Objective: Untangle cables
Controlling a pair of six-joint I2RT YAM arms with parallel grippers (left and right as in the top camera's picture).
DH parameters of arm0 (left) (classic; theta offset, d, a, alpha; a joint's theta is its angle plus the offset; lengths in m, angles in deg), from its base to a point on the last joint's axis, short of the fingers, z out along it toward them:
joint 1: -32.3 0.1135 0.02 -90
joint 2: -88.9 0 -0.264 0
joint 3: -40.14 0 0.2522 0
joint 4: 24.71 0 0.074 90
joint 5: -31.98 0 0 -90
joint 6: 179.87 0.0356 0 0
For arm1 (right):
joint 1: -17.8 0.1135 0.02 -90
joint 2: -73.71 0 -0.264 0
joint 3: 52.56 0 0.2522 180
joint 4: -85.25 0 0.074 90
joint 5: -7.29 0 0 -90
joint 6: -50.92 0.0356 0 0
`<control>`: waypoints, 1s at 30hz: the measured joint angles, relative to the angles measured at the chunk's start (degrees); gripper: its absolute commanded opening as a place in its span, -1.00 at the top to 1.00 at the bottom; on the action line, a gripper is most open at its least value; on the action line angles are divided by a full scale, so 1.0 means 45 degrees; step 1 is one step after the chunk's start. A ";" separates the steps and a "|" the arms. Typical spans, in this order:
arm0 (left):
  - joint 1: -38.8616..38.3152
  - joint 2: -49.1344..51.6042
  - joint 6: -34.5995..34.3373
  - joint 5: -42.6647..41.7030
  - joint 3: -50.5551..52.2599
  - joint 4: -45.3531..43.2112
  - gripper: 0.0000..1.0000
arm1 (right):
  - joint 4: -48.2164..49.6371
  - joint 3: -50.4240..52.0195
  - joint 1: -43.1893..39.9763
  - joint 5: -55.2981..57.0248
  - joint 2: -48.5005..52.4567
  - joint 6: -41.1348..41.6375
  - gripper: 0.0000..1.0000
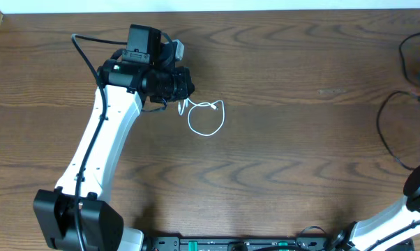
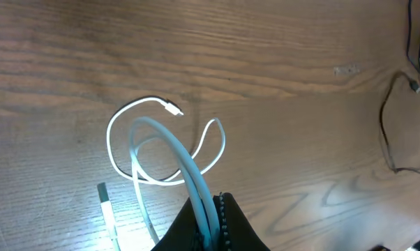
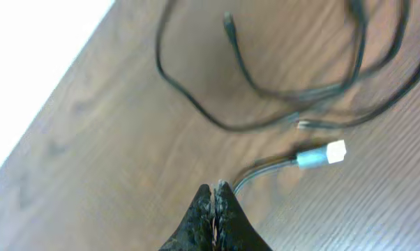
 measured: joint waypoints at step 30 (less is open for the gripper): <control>0.0000 0.0000 0.0000 0.0180 0.0000 -0.0238 0.85 | -0.5037 0.1583 0.1234 -0.0345 -0.0005 -0.2866 -0.21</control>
